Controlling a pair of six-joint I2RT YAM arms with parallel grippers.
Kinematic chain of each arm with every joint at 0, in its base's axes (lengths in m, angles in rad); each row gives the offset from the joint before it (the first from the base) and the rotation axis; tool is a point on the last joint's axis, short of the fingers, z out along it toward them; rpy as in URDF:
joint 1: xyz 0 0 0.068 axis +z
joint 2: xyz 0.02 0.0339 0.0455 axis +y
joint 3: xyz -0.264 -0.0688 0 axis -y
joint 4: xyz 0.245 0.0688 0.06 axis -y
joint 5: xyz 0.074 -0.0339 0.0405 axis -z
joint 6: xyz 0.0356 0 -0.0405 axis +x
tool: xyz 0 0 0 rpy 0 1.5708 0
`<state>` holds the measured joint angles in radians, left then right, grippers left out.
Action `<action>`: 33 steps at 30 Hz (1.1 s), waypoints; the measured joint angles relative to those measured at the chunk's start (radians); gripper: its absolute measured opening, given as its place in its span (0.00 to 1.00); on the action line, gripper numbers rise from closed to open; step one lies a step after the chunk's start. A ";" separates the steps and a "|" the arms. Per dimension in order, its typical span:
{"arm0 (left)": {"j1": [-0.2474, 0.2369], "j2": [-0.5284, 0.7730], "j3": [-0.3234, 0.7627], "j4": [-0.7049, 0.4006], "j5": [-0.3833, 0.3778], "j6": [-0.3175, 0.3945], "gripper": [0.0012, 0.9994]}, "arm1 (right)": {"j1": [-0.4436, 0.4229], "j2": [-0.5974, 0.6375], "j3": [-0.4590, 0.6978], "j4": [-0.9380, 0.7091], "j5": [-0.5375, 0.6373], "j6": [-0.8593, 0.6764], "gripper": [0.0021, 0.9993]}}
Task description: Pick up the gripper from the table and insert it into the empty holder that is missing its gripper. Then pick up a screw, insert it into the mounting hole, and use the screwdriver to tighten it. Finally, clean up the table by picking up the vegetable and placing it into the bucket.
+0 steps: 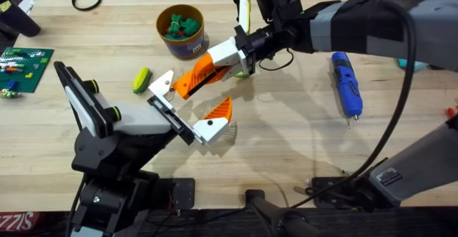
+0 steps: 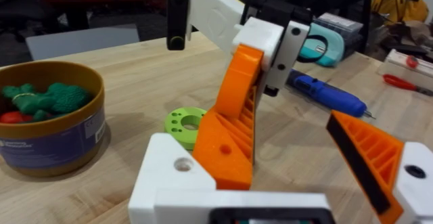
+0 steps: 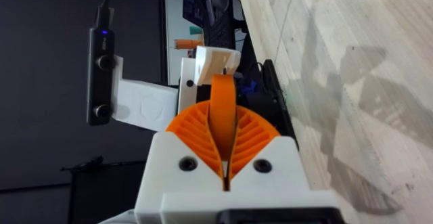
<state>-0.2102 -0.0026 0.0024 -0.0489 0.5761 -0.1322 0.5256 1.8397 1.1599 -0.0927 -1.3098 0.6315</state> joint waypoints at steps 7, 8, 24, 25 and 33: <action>0.001 0.003 0.002 -0.003 -0.003 0.000 0.99 | -0.002 0.000 0.000 -0.009 -0.013 -0.004 0.01; 0.001 0.003 0.002 -0.004 -0.001 0.000 0.99 | -0.002 0.000 0.000 -0.009 -0.017 -0.005 0.01; 0.002 0.003 0.003 -0.004 0.025 0.001 0.99 | -0.004 0.002 -0.003 0.016 -0.057 -0.011 0.01; 0.002 0.003 0.003 -0.004 0.026 0.001 0.99 | -0.004 0.002 -0.003 0.017 -0.057 -0.011 0.01; 0.002 0.003 0.003 -0.005 0.030 -0.002 0.99 | -0.004 0.025 -0.005 0.027 -0.075 -0.052 0.01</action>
<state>-0.2087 0.0002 0.0051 -0.0536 0.6058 -0.1344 0.5215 1.8650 1.1553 -0.0661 -1.3845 0.5797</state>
